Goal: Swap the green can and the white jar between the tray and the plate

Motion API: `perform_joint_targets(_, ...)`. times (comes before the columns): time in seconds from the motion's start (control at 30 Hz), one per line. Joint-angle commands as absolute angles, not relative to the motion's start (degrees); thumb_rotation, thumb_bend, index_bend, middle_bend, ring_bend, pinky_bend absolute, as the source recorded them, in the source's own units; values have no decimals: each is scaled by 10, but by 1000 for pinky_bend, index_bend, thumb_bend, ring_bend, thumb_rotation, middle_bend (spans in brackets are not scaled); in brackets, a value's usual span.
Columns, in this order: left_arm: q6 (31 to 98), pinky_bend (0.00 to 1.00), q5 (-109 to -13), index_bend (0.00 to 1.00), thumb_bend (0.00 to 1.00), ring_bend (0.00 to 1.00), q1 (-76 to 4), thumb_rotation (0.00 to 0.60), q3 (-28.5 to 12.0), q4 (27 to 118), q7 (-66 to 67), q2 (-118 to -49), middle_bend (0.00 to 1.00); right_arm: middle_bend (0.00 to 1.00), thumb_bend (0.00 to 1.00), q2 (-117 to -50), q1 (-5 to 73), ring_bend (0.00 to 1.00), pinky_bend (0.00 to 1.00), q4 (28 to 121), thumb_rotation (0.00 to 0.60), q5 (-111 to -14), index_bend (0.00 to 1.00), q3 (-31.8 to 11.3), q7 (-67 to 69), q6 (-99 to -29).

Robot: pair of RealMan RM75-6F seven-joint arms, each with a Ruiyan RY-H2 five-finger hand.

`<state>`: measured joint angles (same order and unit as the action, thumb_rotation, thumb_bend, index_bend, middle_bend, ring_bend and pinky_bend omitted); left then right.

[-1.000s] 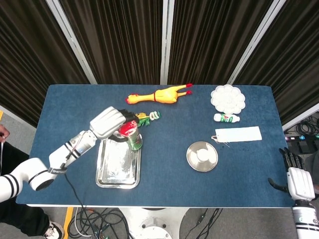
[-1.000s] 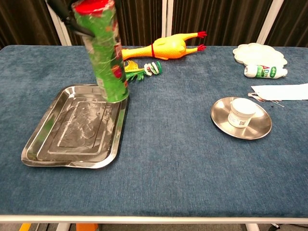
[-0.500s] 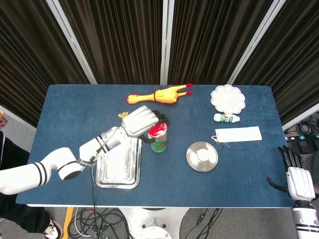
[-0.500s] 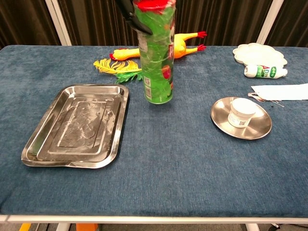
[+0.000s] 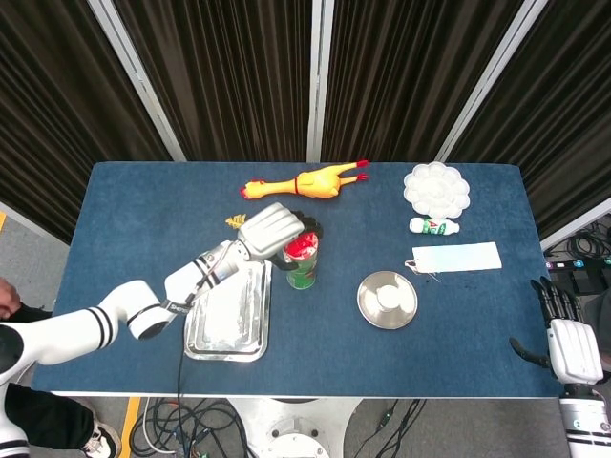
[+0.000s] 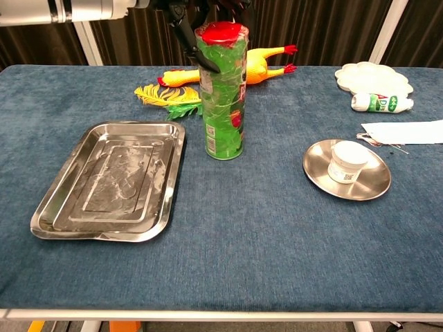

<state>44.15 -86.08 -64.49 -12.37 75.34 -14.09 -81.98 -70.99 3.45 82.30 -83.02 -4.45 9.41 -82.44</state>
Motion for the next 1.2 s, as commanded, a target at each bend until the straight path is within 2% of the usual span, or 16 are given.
perform_joint_targets(0.03,448,658,-860,432,229,402,-649,600,-123,743,-146,-829,446,0,132,-711,35,0,0,822,600,-829,0,-44,94,-823)
perform_joint_targets(0.13,458,636,-866,385,225,366,-649,600,-121,737,-141,-833,409,0,132,-712,35,0,0,820,600,-828,0,-43,94,-821)
perform_joint_targets(0.33,465,638,-863,396,225,362,-653,600,-121,736,-138,-837,410,0,132,-713,36,0,0,818,600,-826,0,-43,94,-818)
perform_joint_targets(0.43,467,637,-863,367,222,353,-654,600,-118,733,-133,-840,385,0,132,-714,35,0,0,817,600,-824,0,-43,95,-816)
perform_joint_targets(0.5,466,618,-861,308,214,316,-654,600,-115,731,-131,-841,336,0,132,-714,35,0,0,817,600,-824,0,-43,95,-815)
perform_joint_targets(0.63,462,512,-859,154,204,198,-654,600,-111,738,-125,-835,228,0,132,-714,35,0,0,816,600,-823,0,-43,95,-815)
perform_joint_targets(0.73,461,454,-860,105,200,152,-655,600,-110,751,-118,-827,195,0,132,-714,36,0,0,817,600,-823,0,-43,94,-814)
perform_joint_targets(0.97,466,391,-849,88,182,99,-645,600,-111,790,-91,-793,144,0,132,-712,41,0,0,826,600,-830,0,-40,87,-809)
perform_joint_targets(1.2,512,386,-795,88,176,93,-558,600,-77,871,-22,-708,136,0,133,-696,62,0,0,862,600,-851,0,-36,47,-791)
